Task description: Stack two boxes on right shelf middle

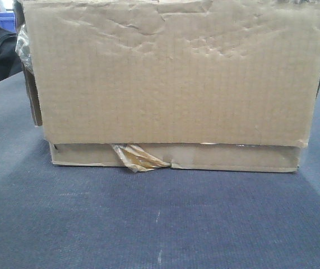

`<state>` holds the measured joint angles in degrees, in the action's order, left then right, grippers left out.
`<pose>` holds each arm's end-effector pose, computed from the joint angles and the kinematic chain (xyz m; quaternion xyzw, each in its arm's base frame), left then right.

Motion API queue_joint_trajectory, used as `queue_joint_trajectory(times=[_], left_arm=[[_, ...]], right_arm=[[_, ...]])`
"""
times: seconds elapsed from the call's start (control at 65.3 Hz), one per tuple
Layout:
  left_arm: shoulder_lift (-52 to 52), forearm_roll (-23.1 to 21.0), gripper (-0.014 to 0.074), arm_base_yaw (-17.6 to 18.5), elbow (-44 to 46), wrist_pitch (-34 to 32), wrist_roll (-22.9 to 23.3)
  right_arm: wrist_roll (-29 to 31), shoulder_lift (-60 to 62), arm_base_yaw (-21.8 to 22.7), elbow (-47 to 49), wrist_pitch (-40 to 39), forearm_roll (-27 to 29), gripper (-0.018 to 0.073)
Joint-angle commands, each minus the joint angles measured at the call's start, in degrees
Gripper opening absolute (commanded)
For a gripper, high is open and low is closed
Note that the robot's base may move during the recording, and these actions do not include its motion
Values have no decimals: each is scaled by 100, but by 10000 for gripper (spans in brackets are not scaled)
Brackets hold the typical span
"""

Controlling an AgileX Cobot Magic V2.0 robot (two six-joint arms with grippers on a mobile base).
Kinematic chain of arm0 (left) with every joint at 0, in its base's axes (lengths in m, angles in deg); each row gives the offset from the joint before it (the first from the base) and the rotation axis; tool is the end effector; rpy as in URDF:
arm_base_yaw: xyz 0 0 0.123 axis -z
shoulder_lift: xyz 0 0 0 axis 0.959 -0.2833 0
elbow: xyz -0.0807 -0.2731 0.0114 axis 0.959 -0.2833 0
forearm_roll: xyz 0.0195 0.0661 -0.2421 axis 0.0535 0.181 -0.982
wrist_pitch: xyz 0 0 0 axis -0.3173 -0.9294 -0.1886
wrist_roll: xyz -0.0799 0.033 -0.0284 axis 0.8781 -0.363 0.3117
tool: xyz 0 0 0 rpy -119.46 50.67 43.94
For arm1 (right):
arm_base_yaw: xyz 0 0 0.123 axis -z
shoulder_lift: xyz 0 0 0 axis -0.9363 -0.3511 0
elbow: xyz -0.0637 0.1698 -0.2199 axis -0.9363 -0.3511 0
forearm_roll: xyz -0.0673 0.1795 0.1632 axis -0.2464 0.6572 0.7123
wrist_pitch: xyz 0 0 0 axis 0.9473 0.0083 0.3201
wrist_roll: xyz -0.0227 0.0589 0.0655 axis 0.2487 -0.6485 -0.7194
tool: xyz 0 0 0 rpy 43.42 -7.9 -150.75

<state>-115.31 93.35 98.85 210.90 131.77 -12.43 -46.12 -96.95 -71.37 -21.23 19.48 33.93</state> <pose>0.3933 -0.1772 0.4046 0.1151 0.9130 -0.0761 0.3839 0.1286 0.0080 0.4157 -0.0176 0.7288 0.0345 0.6836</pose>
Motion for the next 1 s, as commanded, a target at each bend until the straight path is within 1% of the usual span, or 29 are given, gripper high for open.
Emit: queue_joint_trajectory(times=[0.0, 0.077, 0.184, 0.245, 0.337, 0.413, 0.444, 0.49, 0.612, 0.674, 0.72, 0.766, 0.827, 0.934, 0.98], left_arm=[[62, -15, -87, 34, 45, -101, 76], [62, -15, -9, 34, 55, -48, 76], [62, -15, 188, 34, 69, 40, 76], [73, -15, 344, 34, 69, 82, 76], [96, 12, 515, 34, 69, 132, 76], [168, 82, 600, 34, 82, 205, 76], [208, 139, 615, 34, 82, 252, 76], [272, 240, 611, 34, 107, 332, 76], [519, 708, 610, -4, 226, 867, 42], [664, 924, 610, -47, 236, 924, -103], [788, 952, 610, -118, 236, 924, -237], [932, 906, 610, -219, 201, 924, -339], [1113, 716, 610, -397, 172, 924, -442], [1344, 257, 610, -809, 164, 924, -570], [1412, -10, 610, -1018, 150, 924, -649]], right_arm=[[1, -14, -22, 33, -92, -3, 570], [1, -14, -49, 33, -106, -3, 570], [1, -14, -61, 33, -115, -3, 570], [1, -14, -61, 33, -115, -3, 570], [1, -14, -60, 33, -129, -3, 570], [1, -14, -60, 33, -129, -3, 570], [1, -14, -60, 33, -129, -3, 570], [1, -14, -60, 33, -129, -3, 570], [1, -14, -60, 69, -87, -3, 570], [1, -14, -60, 115, -58, -3, 570], [1, -14, -60, 184, 47, -3, 570], [1, -33, -60, 300, 190, -3, 570], [1, -185, -60, 528, 396, -3, 570], [1, -443, -60, 1009, 842, -3, 570], [1, -630, -60, 1252, 1037, -3, 570]])
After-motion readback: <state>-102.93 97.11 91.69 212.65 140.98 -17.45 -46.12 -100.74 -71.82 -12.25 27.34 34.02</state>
